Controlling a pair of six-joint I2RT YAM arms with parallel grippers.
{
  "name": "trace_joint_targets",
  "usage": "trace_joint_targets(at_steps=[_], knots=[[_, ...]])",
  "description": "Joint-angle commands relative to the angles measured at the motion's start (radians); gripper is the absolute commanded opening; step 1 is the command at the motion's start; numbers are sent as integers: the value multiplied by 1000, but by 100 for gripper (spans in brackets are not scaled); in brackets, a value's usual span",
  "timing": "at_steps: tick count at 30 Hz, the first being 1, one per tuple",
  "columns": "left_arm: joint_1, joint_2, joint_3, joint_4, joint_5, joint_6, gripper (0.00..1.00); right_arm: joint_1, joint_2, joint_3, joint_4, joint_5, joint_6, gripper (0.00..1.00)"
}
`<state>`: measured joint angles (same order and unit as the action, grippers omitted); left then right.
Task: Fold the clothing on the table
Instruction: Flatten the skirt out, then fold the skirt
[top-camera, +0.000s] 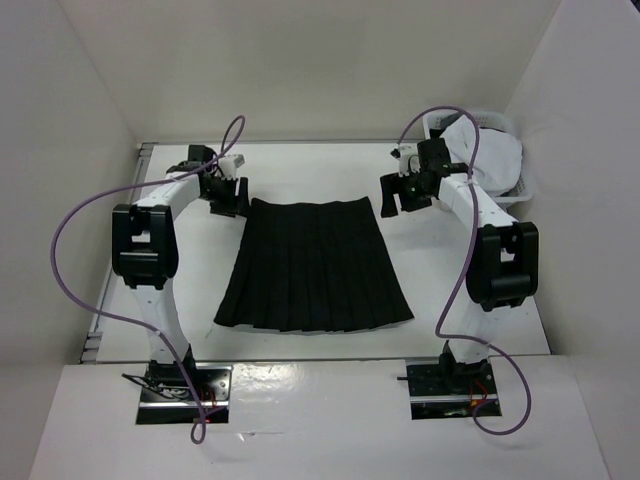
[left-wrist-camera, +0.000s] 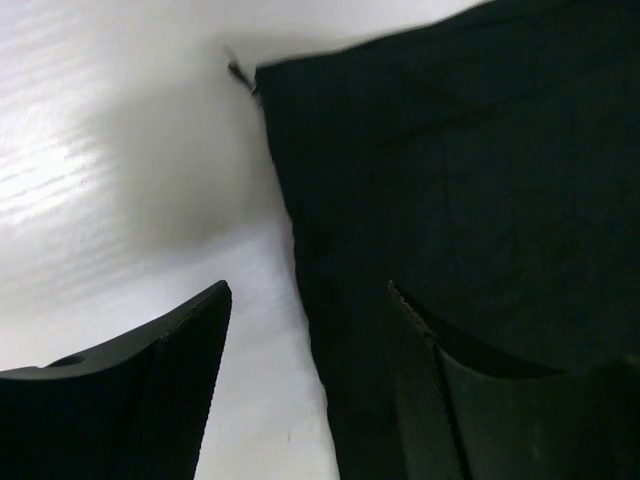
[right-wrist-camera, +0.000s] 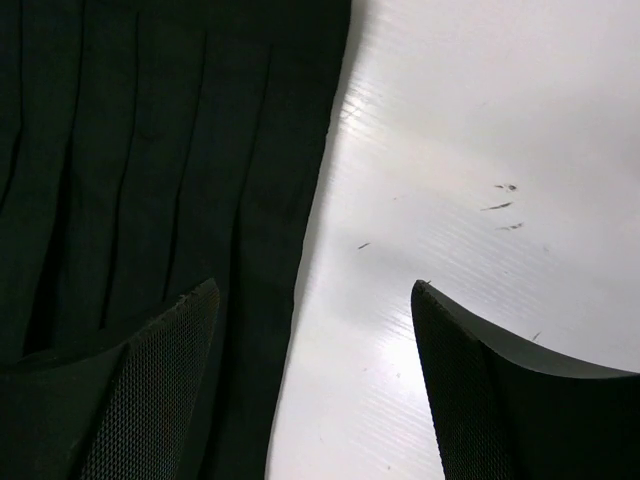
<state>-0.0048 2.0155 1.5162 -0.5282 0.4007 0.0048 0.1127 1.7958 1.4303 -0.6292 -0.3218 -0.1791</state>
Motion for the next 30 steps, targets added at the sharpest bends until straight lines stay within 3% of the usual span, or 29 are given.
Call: trace_joint_targets(at_steps=[1,13,22,30], knots=[[11,55,81,28,122,29,70,-2,-84,-17,-4,-62,-53,82],[29,247,271,-1,176,29,72,-11,-93,-36,-13,-62,-71,82],[39,324,337,-30,205,40,61,-11,-82,-36,-13,-53,-71,82],[39,365,386,-85,302,70,58,-11,-55,-27,-23,-53,-71,82]])
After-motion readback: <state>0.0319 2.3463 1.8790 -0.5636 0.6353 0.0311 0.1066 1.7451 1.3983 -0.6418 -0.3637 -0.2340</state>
